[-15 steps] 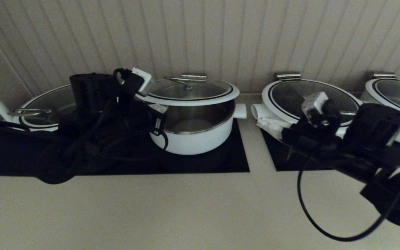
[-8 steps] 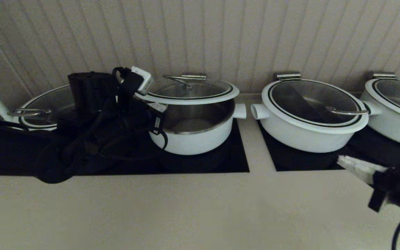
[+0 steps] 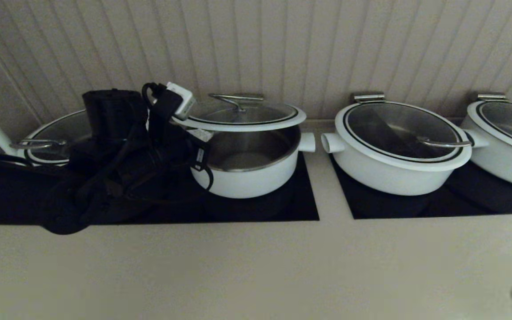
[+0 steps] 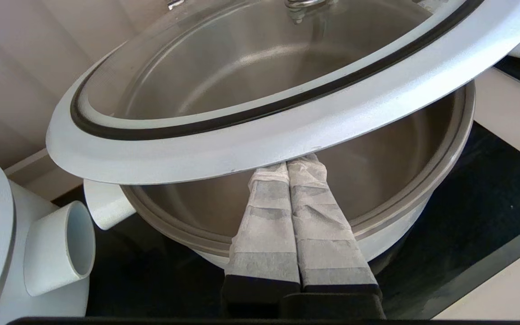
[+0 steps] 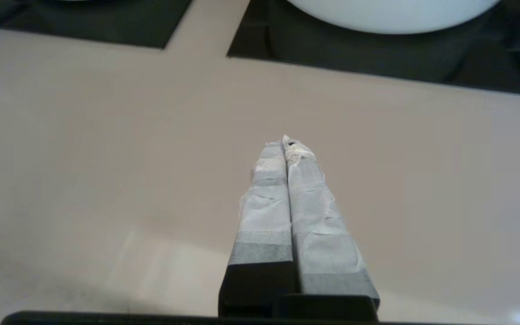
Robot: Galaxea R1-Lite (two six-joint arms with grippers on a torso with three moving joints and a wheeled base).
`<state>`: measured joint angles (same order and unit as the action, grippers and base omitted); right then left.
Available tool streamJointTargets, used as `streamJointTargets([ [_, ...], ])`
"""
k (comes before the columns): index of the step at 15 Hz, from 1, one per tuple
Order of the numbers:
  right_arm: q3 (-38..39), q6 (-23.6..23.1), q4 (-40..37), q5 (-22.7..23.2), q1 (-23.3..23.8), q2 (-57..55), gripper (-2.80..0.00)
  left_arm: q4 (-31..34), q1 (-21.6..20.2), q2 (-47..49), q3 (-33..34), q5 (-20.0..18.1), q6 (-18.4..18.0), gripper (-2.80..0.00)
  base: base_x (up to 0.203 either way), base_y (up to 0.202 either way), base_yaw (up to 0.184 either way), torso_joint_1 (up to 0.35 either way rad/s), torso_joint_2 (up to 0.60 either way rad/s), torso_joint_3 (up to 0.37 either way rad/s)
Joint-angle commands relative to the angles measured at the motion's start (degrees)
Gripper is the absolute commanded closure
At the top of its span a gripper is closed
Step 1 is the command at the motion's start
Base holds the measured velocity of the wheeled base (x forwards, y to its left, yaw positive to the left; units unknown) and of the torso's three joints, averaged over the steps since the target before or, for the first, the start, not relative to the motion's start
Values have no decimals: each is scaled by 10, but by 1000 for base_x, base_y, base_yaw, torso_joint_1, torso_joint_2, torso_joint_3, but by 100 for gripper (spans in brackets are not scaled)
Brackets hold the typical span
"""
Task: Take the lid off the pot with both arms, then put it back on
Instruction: Open the pot lid completely
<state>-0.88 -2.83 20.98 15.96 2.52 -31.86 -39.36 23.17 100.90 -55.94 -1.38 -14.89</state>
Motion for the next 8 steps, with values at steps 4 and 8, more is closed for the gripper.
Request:
streamJointTargets([
  [4, -33, 28, -274, -63, -19, 286, 0, -4, 0, -2, 0, 0, -3, 0, 0, 0, 0, 0, 0, 0],
  [8, -17, 20, -271, -168, -20, 319, 0, -4, 0, -4, 0, 0, -3, 0, 0, 0, 0, 0, 0, 0],
])
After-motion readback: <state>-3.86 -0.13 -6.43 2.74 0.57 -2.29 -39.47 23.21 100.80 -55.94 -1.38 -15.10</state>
